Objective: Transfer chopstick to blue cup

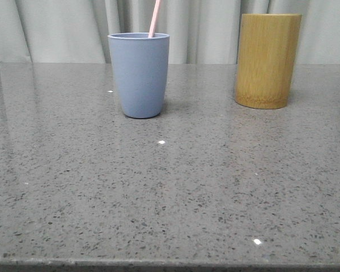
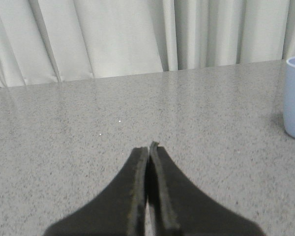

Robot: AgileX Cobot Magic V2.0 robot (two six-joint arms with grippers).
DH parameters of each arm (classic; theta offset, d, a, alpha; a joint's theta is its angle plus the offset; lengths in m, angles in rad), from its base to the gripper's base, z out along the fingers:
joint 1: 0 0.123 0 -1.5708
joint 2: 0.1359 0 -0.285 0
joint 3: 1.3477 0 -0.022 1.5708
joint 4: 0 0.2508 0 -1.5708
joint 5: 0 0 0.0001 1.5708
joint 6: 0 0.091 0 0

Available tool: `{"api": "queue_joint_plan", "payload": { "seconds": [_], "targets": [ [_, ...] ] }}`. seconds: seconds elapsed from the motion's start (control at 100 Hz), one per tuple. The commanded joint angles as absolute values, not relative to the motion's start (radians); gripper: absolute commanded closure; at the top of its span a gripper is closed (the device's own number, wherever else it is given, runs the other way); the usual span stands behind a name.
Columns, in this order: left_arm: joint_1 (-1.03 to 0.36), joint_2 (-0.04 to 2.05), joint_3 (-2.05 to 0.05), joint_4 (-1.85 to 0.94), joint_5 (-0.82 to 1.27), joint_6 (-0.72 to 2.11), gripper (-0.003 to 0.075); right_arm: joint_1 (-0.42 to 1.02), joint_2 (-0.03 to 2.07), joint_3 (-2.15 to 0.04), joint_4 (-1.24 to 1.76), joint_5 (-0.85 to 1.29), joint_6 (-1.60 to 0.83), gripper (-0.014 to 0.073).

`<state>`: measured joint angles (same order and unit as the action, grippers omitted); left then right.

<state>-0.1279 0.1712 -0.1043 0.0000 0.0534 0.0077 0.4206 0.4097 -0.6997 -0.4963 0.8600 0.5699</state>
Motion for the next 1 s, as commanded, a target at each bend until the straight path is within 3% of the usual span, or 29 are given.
{"api": "queue_joint_plan", "payload": {
  "seconds": [0.0,0.44,0.99],
  "targets": [
    [-0.126,0.115,-0.075,0.011,-0.057,0.000,0.0739,0.416,0.417,-0.721,-0.538,0.802,0.568,0.0661],
    [-0.058,-0.040,0.012,0.055,-0.037,-0.005,0.0739,0.416,0.417,-0.721,-0.538,0.802,0.568,0.0661],
    [-0.041,-0.038,0.012,0.052,-0.019,0.000,0.0739,0.416,0.417,-0.721,-0.538,0.802,0.568,0.0661]
  ]
}}
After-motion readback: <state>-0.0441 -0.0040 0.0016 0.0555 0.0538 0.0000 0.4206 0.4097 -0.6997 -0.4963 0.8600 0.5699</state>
